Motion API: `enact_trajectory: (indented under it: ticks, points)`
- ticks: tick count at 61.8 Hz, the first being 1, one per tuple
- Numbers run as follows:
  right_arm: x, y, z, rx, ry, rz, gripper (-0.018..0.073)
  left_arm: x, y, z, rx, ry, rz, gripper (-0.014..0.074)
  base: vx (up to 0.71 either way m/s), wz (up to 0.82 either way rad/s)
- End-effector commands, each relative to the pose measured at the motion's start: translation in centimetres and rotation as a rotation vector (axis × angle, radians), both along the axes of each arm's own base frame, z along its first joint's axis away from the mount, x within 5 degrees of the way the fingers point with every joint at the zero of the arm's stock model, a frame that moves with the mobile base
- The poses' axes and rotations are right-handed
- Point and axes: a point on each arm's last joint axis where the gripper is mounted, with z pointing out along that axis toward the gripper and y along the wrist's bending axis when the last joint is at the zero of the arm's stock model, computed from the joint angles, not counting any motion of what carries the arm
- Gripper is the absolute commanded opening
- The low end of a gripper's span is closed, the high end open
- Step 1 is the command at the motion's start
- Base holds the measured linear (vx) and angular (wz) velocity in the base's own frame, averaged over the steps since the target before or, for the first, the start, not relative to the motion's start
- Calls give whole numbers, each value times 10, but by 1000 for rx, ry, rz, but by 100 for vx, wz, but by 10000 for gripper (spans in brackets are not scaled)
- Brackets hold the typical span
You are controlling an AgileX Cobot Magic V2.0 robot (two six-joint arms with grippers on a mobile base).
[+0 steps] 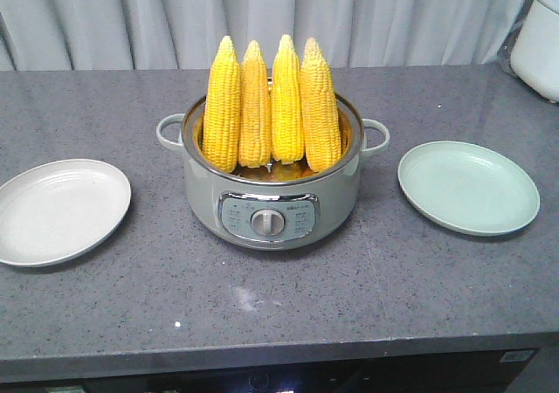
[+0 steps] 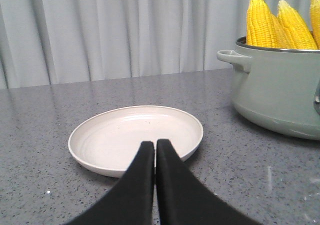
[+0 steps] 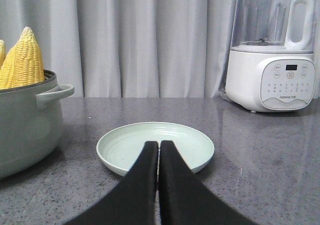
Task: Distribute corn equally
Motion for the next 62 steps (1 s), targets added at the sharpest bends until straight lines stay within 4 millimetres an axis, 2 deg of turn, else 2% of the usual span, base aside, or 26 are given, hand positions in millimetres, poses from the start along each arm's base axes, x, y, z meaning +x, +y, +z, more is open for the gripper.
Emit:
enact_trajectory:
  ticks: [1,62]
  points:
    - [-1,0,4,-19,-70,-8,-4,-2,1,7,-11,-89,10,-7,4,-1]
    - [-1,0,4,-19,-70,-8,-4,-2,1,7,-11,-89,10,-7,2,0]
